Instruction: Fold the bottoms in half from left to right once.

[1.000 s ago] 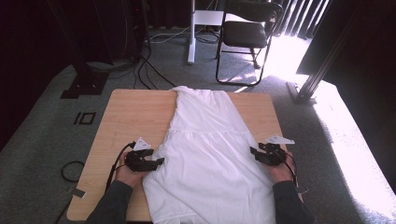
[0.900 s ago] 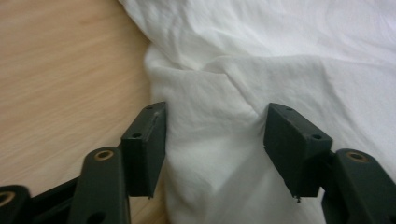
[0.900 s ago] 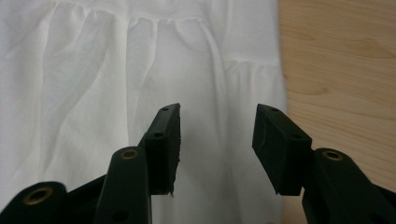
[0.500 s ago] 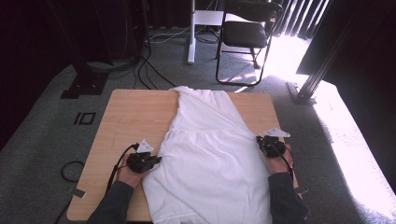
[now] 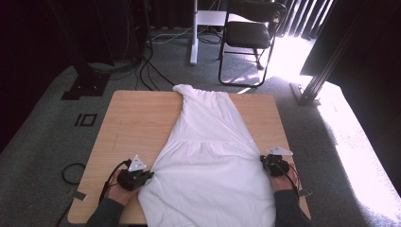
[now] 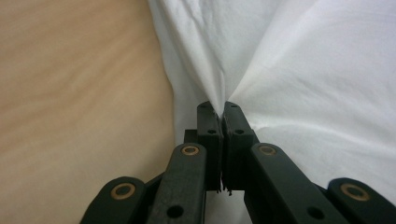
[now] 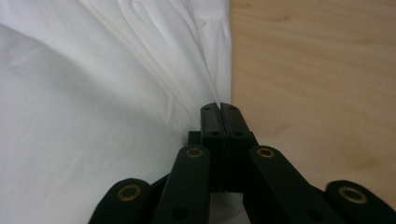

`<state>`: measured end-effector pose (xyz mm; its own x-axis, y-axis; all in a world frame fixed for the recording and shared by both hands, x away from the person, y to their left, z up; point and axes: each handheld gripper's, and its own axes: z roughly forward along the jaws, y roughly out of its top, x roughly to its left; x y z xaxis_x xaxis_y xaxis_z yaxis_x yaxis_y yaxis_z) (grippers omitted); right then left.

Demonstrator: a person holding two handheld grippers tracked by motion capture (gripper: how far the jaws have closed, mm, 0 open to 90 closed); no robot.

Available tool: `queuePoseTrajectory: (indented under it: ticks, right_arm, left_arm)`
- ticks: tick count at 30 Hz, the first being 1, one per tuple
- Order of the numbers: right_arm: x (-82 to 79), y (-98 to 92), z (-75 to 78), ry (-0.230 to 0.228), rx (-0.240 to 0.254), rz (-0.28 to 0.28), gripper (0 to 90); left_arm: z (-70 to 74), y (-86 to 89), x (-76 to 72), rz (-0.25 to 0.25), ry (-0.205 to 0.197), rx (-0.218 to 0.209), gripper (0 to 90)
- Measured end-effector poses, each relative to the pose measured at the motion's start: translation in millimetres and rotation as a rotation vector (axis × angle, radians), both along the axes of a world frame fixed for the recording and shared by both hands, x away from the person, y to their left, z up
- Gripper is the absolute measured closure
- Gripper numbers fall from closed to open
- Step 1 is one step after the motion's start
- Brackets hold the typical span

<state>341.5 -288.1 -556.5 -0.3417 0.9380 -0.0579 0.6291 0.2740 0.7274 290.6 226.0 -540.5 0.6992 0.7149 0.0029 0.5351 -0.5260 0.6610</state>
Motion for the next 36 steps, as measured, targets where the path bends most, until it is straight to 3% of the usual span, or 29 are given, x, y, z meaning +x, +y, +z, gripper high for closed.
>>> queuePoseTrajectory:
  ticks: [6,9,10,12,13,16,21,24,30,32,36]
  right_arm:
    - [-40.9,-6.6,-1.2,0.026,0.077,0.014,89.8]
    - [-58.4,-7.9,0.0,0.047,0.078,0.020,89.6]
    - [-61.3,-8.1,0.8,0.057,0.077,0.023,89.4]
    - [-65.6,-8.9,3.0,0.081,0.072,0.026,86.8]
    - [-65.8,-8.9,4.4,0.090,0.073,0.031,80.2]
    - [-61.4,-8.8,11.0,0.064,0.070,0.051,69.6]
    - [-38.7,-0.7,35.6,-0.035,0.104,0.117,62.4]
    - [-12.1,10.5,46.4,-0.069,0.116,0.166,63.5]
    - [51.4,45.6,53.1,-0.053,0.110,0.231,64.5]
    - [69.2,57.1,53.0,-0.045,0.108,0.244,64.3]
    - [96.8,76.1,48.7,-0.032,0.127,0.254,57.9]
  left_arm:
    - [-1.6,7.1,-27.5,-0.040,0.024,-0.005,89.3]
    - [-0.9,9.0,-38.7,-0.076,0.035,-0.007,89.1]
    - [-0.1,10.7,-40.4,-0.072,0.030,-0.024,88.0]
    - [4.4,15.6,-39.3,-0.046,0.000,-0.073,74.4]
    - [7.7,18.3,-36.7,-0.031,-0.013,-0.100,70.8]
    - [20.0,22.2,-25.2,0.023,-0.072,-0.129,60.4]
    - [38.2,13.1,3.5,0.049,-0.145,-0.148,53.3]
    - [40.9,1.6,25.9,0.054,-0.148,-0.149,51.6]
    - [32.0,-23.0,59.9,0.043,-0.128,-0.138,50.9]
    - [28.4,-28.8,65.9,0.040,-0.125,-0.122,50.9]
    - [22.9,-34.1,72.7,0.035,-0.112,-0.131,49.7]
